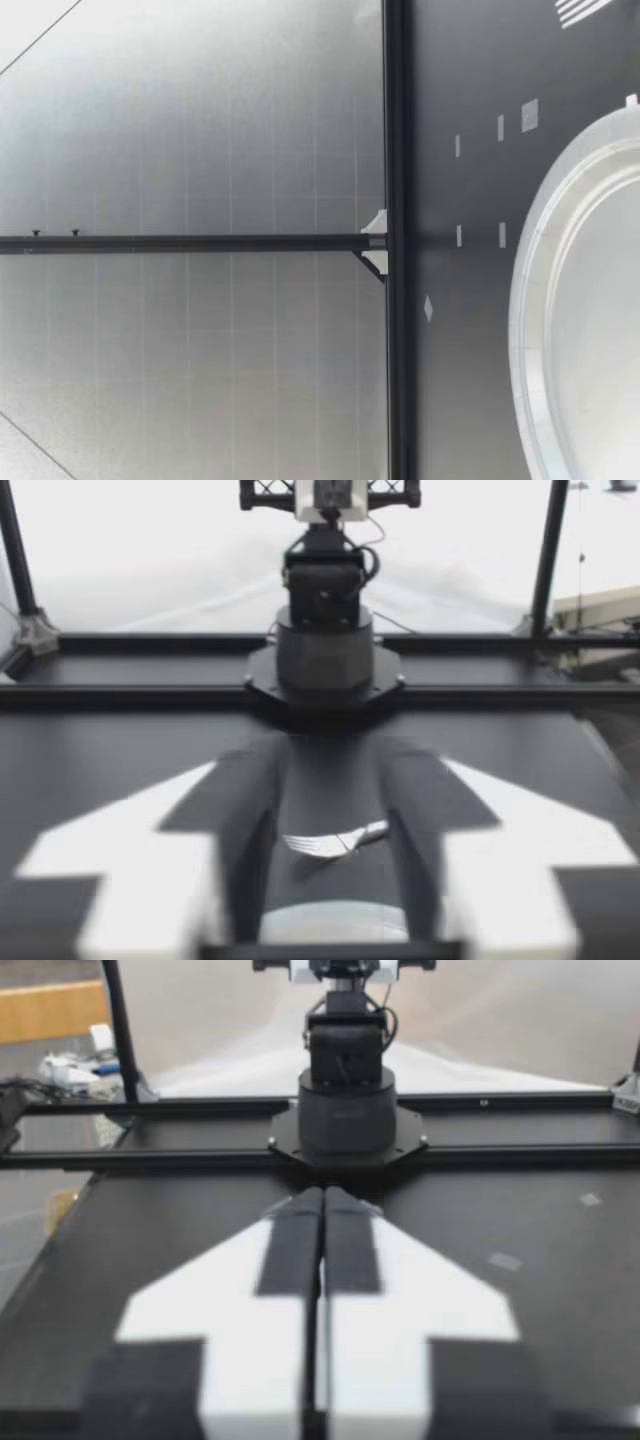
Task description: Pick up the fork and place it on the plate.
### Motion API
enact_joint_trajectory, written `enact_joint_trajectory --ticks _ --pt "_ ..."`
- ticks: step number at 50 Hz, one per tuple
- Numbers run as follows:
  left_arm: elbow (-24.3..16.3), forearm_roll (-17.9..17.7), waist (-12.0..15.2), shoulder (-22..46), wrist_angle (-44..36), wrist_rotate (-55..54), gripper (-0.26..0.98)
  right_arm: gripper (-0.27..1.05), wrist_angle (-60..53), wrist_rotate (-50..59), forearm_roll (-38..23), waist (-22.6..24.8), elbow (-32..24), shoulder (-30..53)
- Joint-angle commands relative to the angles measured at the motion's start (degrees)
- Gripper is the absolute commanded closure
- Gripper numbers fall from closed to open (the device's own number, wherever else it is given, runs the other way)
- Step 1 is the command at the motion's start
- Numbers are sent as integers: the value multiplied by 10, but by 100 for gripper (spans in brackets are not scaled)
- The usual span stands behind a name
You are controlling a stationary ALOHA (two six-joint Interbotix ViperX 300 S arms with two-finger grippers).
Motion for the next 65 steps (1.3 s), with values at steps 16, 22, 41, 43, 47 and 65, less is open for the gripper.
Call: enact_joint_trajectory --ticks 16,22,41,43,47,65 --pt "-58 -91 -2 26 257 -38 76 94 424 156 248 -62 -108 45" --pt "-56 -91 -2 31 210 -35 75 92 492 260 265 -55 -106 110" --pt "18 -91 -2 26 25 -27 66 31 371 338 262 -10 -93 258" --pt "14 -91 -2 28 25 -27 64 30 359 359 260 -11 -89 285" --pt "13 -91 -2 33 30 -27 61 30 367 382 254 -5 -96 337" --pt "23 -89 -2 37 49 -24 57 30 433 395 249 30 -181 500"
